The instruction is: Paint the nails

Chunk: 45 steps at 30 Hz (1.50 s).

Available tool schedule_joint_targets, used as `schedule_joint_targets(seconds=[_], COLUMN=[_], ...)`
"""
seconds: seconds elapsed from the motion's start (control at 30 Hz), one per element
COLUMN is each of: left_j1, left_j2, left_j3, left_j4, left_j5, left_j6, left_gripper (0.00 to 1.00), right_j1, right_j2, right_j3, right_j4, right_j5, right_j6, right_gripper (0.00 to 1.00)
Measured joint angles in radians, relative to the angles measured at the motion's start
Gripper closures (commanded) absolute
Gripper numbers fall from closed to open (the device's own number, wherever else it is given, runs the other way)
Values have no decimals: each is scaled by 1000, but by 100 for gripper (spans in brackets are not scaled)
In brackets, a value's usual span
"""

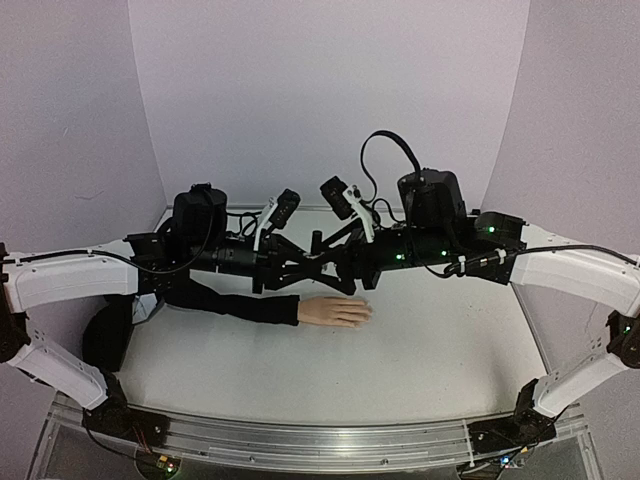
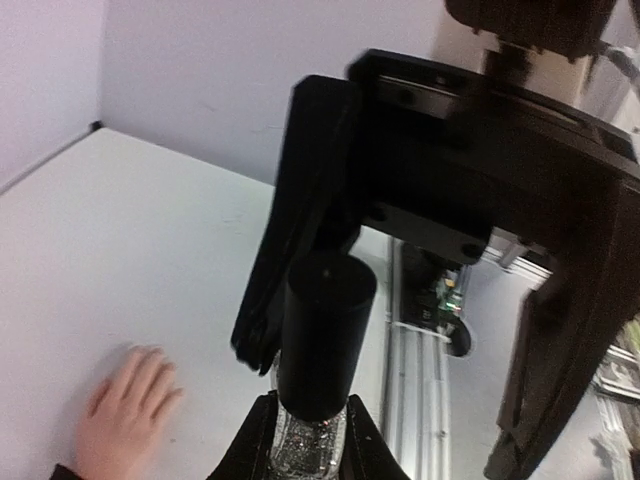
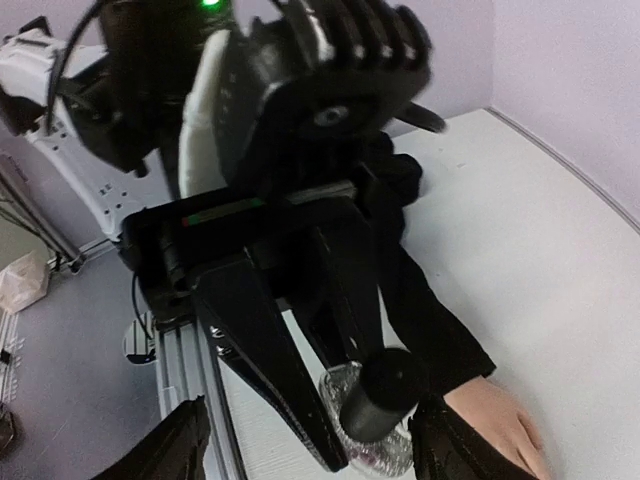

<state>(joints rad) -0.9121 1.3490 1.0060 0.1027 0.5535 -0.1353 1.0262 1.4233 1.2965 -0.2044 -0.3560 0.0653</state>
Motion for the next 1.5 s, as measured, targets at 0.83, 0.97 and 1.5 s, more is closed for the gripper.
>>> schedule_joint_targets(seconds=[0.83, 0.97, 1.5], left_j1=[-155, -156, 7], left_j2=[96, 97, -30], left_j3=[55, 61, -37], left_j4=[21, 21, 81], left_j5=[-786, -784, 191], left_j6=[8, 8, -21], left_gripper=[100, 100, 100], right_j1=[14, 14, -27], right_j2=[235, 245, 36], right_j3=[294, 303, 119], right_j4=[-132, -145, -96], right_j5=[483, 481, -158], right_j6=[383, 377, -35], right_gripper=[68, 84, 100])
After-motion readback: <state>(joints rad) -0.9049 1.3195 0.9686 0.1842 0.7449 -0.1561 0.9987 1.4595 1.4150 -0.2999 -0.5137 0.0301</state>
